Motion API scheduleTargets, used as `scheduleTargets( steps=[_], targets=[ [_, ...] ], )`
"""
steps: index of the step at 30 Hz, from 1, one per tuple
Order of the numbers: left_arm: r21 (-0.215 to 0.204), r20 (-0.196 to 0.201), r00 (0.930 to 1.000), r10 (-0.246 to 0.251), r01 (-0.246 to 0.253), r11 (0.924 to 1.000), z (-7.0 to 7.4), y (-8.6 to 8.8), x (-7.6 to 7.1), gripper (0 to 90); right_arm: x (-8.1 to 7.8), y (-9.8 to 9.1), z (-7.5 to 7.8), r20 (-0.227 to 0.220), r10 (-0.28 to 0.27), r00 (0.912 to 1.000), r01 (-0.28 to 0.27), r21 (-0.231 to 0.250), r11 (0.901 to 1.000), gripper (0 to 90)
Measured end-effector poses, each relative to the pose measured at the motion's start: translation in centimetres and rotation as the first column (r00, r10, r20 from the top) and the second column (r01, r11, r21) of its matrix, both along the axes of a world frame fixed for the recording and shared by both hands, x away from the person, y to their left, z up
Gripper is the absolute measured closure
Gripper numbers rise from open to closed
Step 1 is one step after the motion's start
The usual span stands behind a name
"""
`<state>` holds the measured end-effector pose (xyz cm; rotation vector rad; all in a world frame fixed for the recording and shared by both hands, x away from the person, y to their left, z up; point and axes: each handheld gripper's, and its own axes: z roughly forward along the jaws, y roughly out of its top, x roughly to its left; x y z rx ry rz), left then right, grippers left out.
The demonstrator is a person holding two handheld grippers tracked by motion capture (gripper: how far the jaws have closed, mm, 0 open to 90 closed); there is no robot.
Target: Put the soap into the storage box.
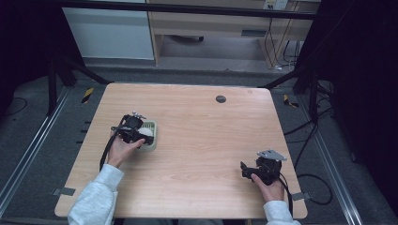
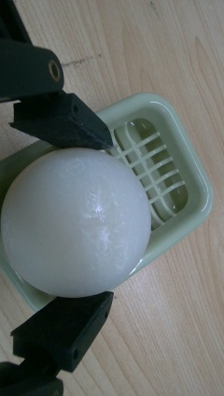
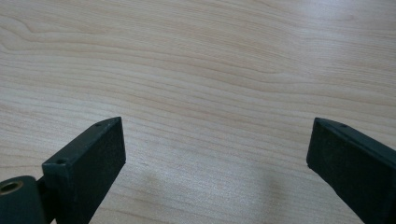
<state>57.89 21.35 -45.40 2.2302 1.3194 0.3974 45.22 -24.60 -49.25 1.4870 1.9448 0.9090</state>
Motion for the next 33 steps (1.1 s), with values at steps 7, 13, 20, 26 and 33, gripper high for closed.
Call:
scheduleTargets(
  steps=[7, 13, 20, 26, 33],
  targets=[
    [-0.011, 0.047, 0.9989, 0.005, -0.004, 0.9999, 1.2, 0.2, -0.5, 21.8, 0.0, 0.0, 0.0, 0.000, 0.000, 1.0000, 0.000, 0.000, 1.0000, 4.9],
    [-0.037, 0.087, 0.9962, 0.002, 0.001, 0.9993, 2.2, 0.1, -1.2, 21.9, 0.0, 0.0, 0.0, 0.001, 0.000, 1.0000, 0.000, 0.000, 1.0000, 4.9],
    [-0.065, 0.134, 0.9909, -0.016, 0.025, 0.9976, 3.5, -0.2, -2.7, 22.0, -0.1, 0.0, 0.1, 0.002, -0.004, 1.0000, 0.004, -0.001, 1.0000, 4.9],
    [-0.104, 0.175, 0.9845, -0.003, 0.021, 0.9944, 4.1, 0.1, -4.0, 22.1, -0.1, 0.0, 0.0, 0.005, 0.001, 1.0000, -0.001, -0.003, 1.0000, 4.9],
    [-0.137, 0.258, 0.9658, 0.030, 0.006, 0.9906, 4.1, 1.5, -6.3, 23.5, -0.1, 0.0, 0.1, 0.007, 0.001, 1.0000, -0.001, -0.002, 1.0000, 4.9]
  ],
)
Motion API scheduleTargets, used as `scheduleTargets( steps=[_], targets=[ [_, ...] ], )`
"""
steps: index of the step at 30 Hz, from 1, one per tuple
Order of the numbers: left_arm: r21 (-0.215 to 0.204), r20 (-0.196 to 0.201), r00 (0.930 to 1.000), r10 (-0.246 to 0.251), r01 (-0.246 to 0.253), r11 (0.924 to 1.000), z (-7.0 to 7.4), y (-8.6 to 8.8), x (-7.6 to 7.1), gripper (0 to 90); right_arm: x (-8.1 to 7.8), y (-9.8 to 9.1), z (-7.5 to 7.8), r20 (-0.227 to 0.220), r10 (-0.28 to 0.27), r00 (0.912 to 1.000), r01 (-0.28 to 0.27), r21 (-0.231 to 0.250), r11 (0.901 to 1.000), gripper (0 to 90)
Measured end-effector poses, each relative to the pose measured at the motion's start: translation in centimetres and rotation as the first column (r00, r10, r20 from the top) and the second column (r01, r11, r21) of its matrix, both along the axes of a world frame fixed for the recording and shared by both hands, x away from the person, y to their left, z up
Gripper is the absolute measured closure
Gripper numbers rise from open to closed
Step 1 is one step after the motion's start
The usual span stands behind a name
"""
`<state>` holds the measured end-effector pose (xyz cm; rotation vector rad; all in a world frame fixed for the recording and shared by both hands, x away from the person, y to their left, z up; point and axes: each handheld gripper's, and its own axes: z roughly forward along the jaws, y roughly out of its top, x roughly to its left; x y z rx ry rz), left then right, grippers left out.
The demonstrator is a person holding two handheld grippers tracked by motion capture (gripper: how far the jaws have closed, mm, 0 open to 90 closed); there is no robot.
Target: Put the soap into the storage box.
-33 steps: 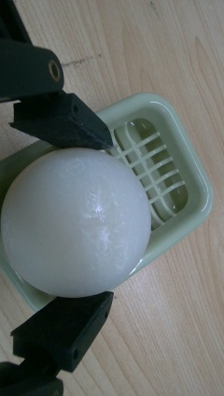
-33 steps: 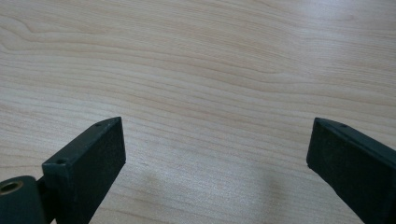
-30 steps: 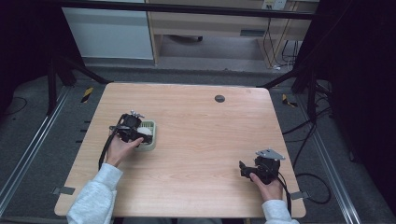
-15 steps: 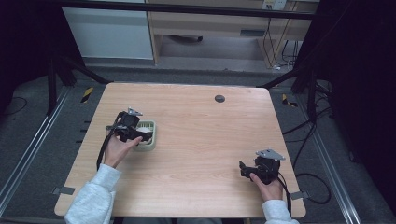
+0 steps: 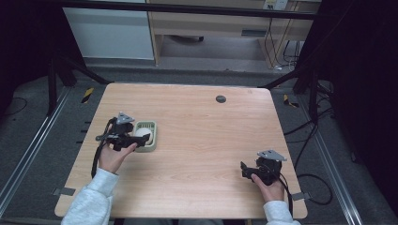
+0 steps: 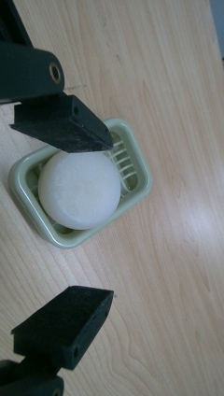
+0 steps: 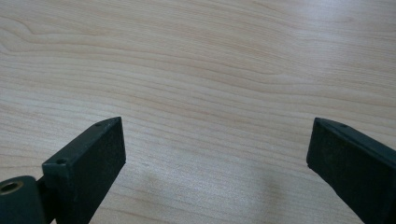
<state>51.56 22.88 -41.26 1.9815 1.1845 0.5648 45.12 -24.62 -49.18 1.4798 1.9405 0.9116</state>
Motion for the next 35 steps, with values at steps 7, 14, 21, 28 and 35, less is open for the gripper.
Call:
scheduleTargets(
  steps=[7, 14, 21, 28, 35],
  targets=[
    [-0.016, 0.048, 0.9980, 0.042, -0.041, 0.9990, -0.9, 1.1, -1.9, 25.3, 0.0, 0.0, 0.0, 0.002, -0.007, 1.0000, 0.007, 0.003, 1.0000, 4.7],
    [-0.024, 0.050, 0.9980, 0.040, -0.039, 0.9990, -2.5, 2.1, -3.6, 25.3, -0.1, 0.0, 0.0, -0.004, -0.011, 0.9999, 0.011, 0.003, 0.9999, 4.7],
    [-0.020, 0.044, 0.9967, 0.069, -0.068, 0.9975, -4.1, 3.6, -5.1, 25.4, -0.1, 0.0, 0.0, -0.005, -0.007, 1.0000, 0.007, 0.001, 1.0000, 4.7],
    [-0.025, 0.038, 0.9962, 0.079, -0.078, 0.9967, -5.2, 4.6, -6.5, 25.2, -0.1, 0.0, 0.0, -0.006, -0.007, 1.0000, 0.007, 0.004, 1.0000, 4.8],
    [-0.018, 0.030, 0.9970, 0.072, -0.072, 0.9973, -5.9, 5.1, -7.5, 24.8, -0.2, 0.0, 0.0, -0.004, -0.005, 1.0000, 0.005, 0.010, 0.9999, 4.7]
  ],
)
